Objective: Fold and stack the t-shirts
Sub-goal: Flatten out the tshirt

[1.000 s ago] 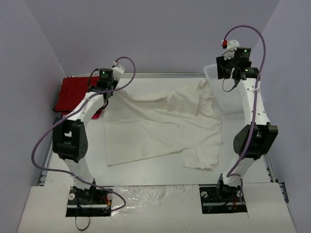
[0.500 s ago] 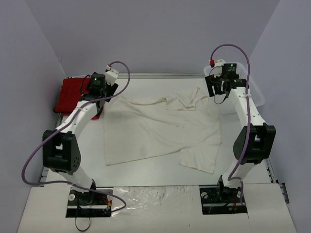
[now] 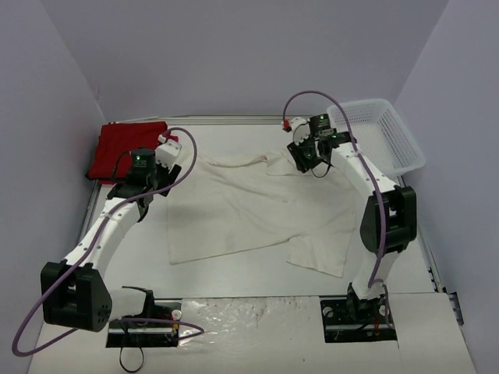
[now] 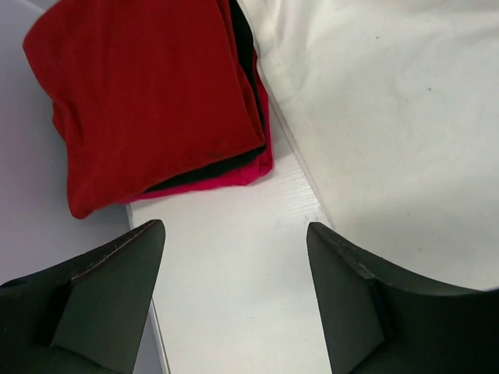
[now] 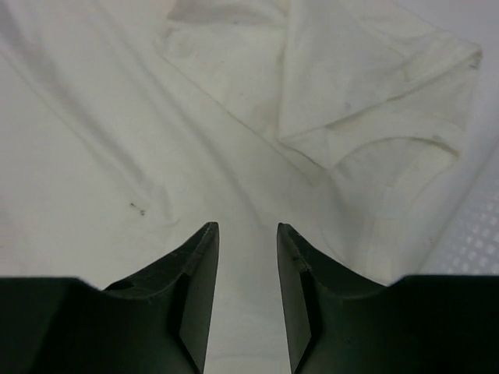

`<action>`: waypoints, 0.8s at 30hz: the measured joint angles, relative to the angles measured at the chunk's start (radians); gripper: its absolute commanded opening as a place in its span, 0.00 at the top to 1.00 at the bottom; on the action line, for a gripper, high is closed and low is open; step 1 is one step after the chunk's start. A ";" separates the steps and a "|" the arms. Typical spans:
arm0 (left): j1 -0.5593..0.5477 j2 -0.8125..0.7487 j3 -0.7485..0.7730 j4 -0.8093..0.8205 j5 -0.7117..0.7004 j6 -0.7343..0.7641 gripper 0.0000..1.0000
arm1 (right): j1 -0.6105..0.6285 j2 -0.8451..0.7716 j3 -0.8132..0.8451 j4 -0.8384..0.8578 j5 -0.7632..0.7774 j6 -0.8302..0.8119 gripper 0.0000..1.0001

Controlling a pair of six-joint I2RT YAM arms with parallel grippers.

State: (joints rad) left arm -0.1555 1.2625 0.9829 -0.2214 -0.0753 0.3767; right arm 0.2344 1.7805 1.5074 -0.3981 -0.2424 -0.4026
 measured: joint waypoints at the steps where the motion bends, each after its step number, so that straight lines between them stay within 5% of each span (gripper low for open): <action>1: 0.004 -0.008 -0.008 -0.008 -0.001 -0.002 0.27 | 0.020 0.036 0.014 -0.004 -0.003 -0.008 0.66; 12: 0.037 -0.028 -0.046 -0.034 -0.030 -0.026 0.26 | 0.068 0.365 0.193 -0.029 -0.010 -0.075 0.58; 24: 0.060 0.004 -0.078 -0.021 -0.033 -0.033 0.26 | 0.068 0.498 0.318 -0.024 -0.010 -0.082 0.55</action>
State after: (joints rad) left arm -0.0956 1.2663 0.9047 -0.2424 -0.1085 0.3439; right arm 0.3023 2.2784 1.8256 -0.4225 -0.2520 -0.4850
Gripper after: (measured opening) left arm 0.739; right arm 0.457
